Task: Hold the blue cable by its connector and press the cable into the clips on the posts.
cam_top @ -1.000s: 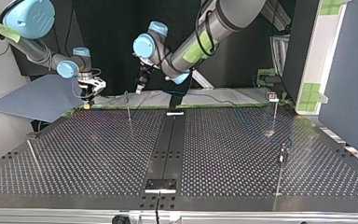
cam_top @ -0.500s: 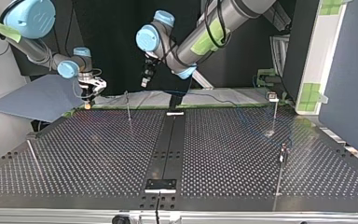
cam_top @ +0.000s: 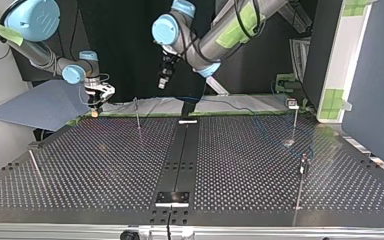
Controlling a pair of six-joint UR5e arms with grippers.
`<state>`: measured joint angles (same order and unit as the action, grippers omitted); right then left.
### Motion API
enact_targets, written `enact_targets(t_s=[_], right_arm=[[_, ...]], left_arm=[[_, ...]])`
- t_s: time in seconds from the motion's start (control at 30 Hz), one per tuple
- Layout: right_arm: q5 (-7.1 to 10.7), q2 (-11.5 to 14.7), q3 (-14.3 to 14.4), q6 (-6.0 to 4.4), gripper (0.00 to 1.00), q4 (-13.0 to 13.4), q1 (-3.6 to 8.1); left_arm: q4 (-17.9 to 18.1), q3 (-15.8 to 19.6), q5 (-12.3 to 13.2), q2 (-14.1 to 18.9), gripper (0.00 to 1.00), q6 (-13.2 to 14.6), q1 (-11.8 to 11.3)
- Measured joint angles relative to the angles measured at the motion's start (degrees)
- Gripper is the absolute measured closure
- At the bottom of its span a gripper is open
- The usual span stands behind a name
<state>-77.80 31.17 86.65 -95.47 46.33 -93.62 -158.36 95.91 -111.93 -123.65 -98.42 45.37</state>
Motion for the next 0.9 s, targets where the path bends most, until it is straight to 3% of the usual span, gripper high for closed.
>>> enact_targets(t_s=[0.9], right_arm=[[0.08,0.0,0.0,0.1,1.0,0.1,-0.27]], left_arm=[[1.4,13.2,-2.3,13.2,0.01,-0.8,-0.5]])
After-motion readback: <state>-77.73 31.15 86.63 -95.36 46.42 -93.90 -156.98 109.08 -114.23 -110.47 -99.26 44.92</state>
